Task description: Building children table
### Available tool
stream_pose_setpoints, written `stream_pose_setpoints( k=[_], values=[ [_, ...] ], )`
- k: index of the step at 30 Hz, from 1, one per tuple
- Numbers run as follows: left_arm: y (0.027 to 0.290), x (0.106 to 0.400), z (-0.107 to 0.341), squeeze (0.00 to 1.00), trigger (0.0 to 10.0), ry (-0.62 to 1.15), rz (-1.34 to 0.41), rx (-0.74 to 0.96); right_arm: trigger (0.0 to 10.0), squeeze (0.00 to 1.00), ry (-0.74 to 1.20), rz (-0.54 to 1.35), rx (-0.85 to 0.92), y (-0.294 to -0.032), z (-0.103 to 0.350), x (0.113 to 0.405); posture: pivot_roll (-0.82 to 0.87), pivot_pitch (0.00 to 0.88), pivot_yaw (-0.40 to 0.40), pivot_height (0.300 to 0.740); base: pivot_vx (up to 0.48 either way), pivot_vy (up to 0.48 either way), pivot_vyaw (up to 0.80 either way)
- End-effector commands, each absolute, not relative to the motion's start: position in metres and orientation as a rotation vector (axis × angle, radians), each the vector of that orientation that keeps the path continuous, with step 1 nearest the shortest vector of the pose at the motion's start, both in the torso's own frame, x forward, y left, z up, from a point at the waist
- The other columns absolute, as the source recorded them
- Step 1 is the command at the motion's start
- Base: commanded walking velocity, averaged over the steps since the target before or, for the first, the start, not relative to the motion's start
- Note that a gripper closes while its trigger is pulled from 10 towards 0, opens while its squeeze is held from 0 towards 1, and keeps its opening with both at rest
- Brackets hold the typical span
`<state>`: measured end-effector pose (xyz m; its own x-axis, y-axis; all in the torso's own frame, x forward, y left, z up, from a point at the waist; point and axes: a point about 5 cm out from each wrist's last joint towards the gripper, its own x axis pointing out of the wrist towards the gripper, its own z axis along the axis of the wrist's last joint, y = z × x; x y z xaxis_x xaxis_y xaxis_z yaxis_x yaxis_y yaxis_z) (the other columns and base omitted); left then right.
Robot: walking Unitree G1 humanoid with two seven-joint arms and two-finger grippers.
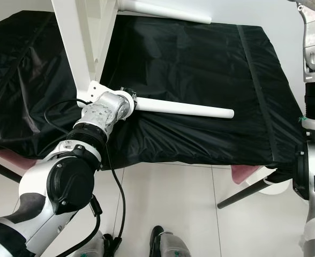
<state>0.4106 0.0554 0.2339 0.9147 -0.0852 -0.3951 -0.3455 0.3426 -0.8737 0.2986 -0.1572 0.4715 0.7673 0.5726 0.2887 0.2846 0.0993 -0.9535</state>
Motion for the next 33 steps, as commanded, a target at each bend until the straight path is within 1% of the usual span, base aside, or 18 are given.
stream_pose_setpoints(
  k=[1, 3, 6, 8, 10, 12, 14, 16, 17, 18, 19, 23, 24, 25, 29, 30, 32, 33],
  values=[
    [0.101, 0.417, 0.295, 0.0, 0.0, 0.028, 0.173, -1.178, 0.0, 0.0, -0.824, 0.158, -1.443, -0.167, 0.493, 0.282, -0.11, 0.149, 0.022, 0.74, 0.0, 0.0, 0.0],
    [0.097, 0.416, 0.297, 0.0, 0.0, 0.009, 0.157, -1.157, 0.0, 0.0, -0.825, 0.157, -1.439, -0.168, 0.493, 0.282, -0.1, 0.147, 0.019, 0.74, 0.0, 0.0, 0.0],
    [0.077, 0.407, 0.298, 0.0, 0.0, -0.035, 0.024, -1.002, 0.0, 0.0, -0.833, 0.159, -1.363, -0.173, 0.498, 0.28, -0.1, 0.146, 0.016, 0.74, 0.0, 0.0, 0.0],
    [0.074, 0.405, 0.298, 0.0, 0.0, -0.042, 0.005, -0.976, 0.0, 0.0, -0.837, 0.157, -1.351, -0.174, 0.499, 0.28, -0.1, 0.146, 0.016, 0.74, 0.0, 0.0, 0.0],
    [0.076, 0.402, 0.303, 0.0, 0.0, -0.083, -0.01, -0.935, 0.0, 0.0, -0.839, 0.152, -1.323, -0.177, 0.502, 0.278, -0.09, 0.145, 0.012, 0.74, 0.0, 0.0, 0.0],
    [0.084, 0.398, 0.314, 0.0, 0.0, -0.149, -0.022, -0.879, 0.0, 0.0, -0.846, 0.13, -1.306, -0.182, 0.506, 0.276, -0.09, 0.149, 0.013, 0.74, 0.0, 0.0, 0.0],
    [0.095, 0.394, 0.337, 0.0, 0.0, -0.239, -0.049, -0.812, 0.0, 0.0, -0.86, 0.105, -1.28, -0.186, 0.509, 0.274, -0.07, 0.149, 0.01, 0.74, 0.0, 0.0, 0.0],
    [0.095, 0.394, 0.337, 0.0, 0.0, -0.239, -0.049, -0.812, 0.0, 0.0, -0.86, 0.105, -1.28, -0.186, 0.509, 0.274, -0.07, 0.149, 0.01, 0.74, 0.0, 0.0, 0.0],
    [0.099, 0.392, 0.349, 0.0, 0.0, -0.277, -0.059, -0.793, 0.0, 0.0, -0.868, 0.097, -1.266, -0.187, 0.51, 0.274, -0.07, 0.149, 0.01, 0.74, 0.0, 0.0, 0.0],
    [0.099, 0.392, 0.349, 0.0, 0.0, -0.277, -0.059, -0.793, 0.0, 0.0, -0.868, 0.097, -1.266, -0.187, 0.51, 0.274, -0.07, 0.149, 0.01, 0.74, 0.0, 0.0, 0.0],
    [0.109, 0.384, 0.387, 0.0, 0.0, -0.4, -0.096, -0.734, 0.0, 0.0, -0.912, 0.065, -1.23, -0.19, 0.515, 0.271, -0.06, 0.145, 0.007, 0.74, 0.0, 0.0, 0.0],
    [0.109, 0.384, 0.387, 0.0, 0.0, -0.4, -0.096, -0.734, 0.0, 0.0, -0.912, 0.065, -1.23, -0.19, 0.515, 0.271, -0.06, 0.145, 0.007, 0.74, 0.0, 0.0, 0.0],
    [0.112, 0.38, 0.4, 0.0, 0.0, -0.448, -0.108, -0.725, 0.0, 0.0, -0.928, 0.054, -1.217, -0.19, 0.517, 0.269, -0.05, 0.143, 0.009, 0.74, 0.0, 0.0, 0.0],
    [0.114, 0.368, 0.428, 0.0, 0.0, -0.554, -0.138, -0.653, 0.0, 0.0, -0.981, 0.004, -1.178, -0.192, 0.523, 0.263, -0.05, 0.141, 0.01, 0.74, 0.0, 0.0, 0.0],
    [0.112, 0.361, 0.445, 0.0, 0.0, -0.617, -0.166, -0.616, 0.0, 0.0, -1.012, -0.047, -1.159, -0.195, 0.526, 0.259, -0.04, 0.139, 0.011, 0.74, 0.0, 0.0, 0.0],
    [0.111, 0.356, 0.454, 0.0, 0.0, -0.649, -0.188, -0.6, 0.0, 0.0, -1.028, -0.089, -1.138, -0.198, 0.527, 0.257, -0.03, 0.139, 0.01, 0.74, 0.0, 0.0, 0.0],
    [0.111, 0.356, 0.454, 0.0, 0.0, -0.649, -0.188, -0.6, 0.0, 0.0, -1.028, -0.089, -1.138, -0.198, 0.527, 0.257, -0.03, 0.139, 0.01, 0.74, 0.0, 0.0, 0.0],
    [0.108, 0.353, 0.463, 0.0, 0.0, -0.675, -0.214, -0.582, 0.0, 0.0, -1.035, -0.132, -1.097, -0.204, 0.526, 0.256, -0.03, 0.139, 0.01, 0.74, 0.0, 0.0, 0.0]
  ],
)
